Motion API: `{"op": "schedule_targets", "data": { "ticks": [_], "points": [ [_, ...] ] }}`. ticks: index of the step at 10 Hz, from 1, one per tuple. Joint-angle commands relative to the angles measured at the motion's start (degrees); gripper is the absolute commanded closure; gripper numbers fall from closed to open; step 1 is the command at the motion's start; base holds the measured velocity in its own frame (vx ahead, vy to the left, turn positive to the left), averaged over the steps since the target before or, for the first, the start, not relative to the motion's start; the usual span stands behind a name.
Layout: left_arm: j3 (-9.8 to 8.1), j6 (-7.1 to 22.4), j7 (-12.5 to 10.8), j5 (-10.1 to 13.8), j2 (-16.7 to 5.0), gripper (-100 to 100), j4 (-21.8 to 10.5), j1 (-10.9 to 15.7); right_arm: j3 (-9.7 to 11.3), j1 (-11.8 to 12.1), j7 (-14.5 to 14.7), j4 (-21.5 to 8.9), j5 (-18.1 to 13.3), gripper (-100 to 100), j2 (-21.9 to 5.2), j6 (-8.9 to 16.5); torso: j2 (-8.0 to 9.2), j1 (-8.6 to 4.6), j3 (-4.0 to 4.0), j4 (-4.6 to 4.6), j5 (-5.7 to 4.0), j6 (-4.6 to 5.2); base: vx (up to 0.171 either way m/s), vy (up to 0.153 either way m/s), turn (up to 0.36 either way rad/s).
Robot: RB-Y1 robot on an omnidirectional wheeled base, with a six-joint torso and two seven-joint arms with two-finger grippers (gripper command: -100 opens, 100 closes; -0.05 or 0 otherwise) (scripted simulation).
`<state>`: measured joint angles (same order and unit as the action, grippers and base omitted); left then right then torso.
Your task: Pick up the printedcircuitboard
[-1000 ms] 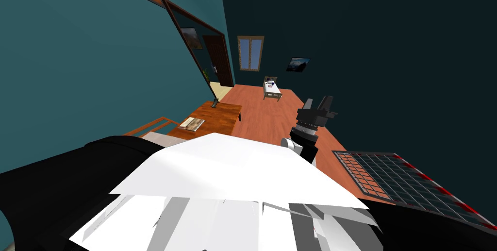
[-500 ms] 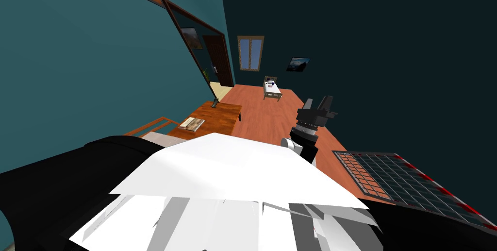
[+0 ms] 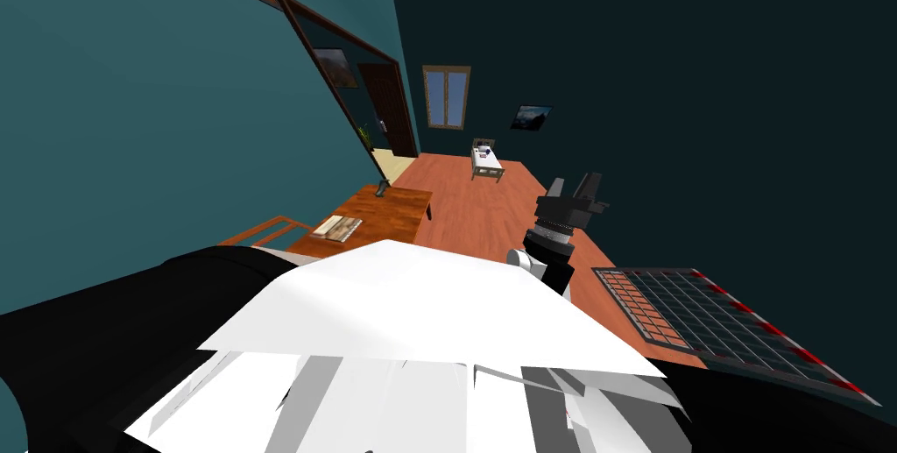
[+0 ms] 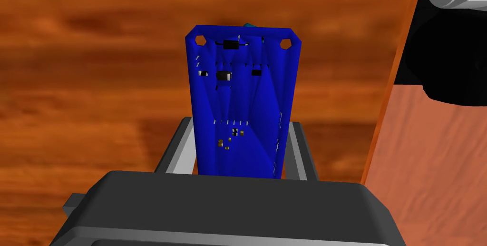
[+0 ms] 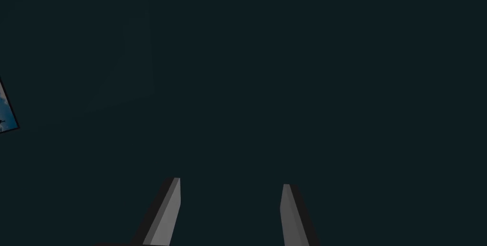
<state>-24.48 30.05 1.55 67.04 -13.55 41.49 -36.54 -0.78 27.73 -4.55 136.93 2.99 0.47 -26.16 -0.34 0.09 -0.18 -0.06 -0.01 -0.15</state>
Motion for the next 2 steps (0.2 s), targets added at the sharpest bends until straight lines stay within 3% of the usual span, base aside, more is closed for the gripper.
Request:
{"op": "schedule_targets", "data": {
  "ticks": [1, 2],
  "points": [
    [0.0, 0.0, 0.0, 0.0, 0.0, 100, 0.0, 0.0, 0.0, 0.0, 0.0, 0.0, 0.0, 0, 0.0, 0.0, 0.0, 0.0, 0.0, 0.0, 0.0, 0.0, 0.028, -0.028, -0.003],
    [-0.02, 0.2, 0.1, 0.1, -0.1, 0, 0.1, -0.1, 0.0, 0.0, 0.0, 0.0, 0.0, 0, 0.0, 0.0, 0.07, 0.13, 0.04, 0.02, 0.04, 0.0, 0.005, -0.006, 0.002]
  ]
}}
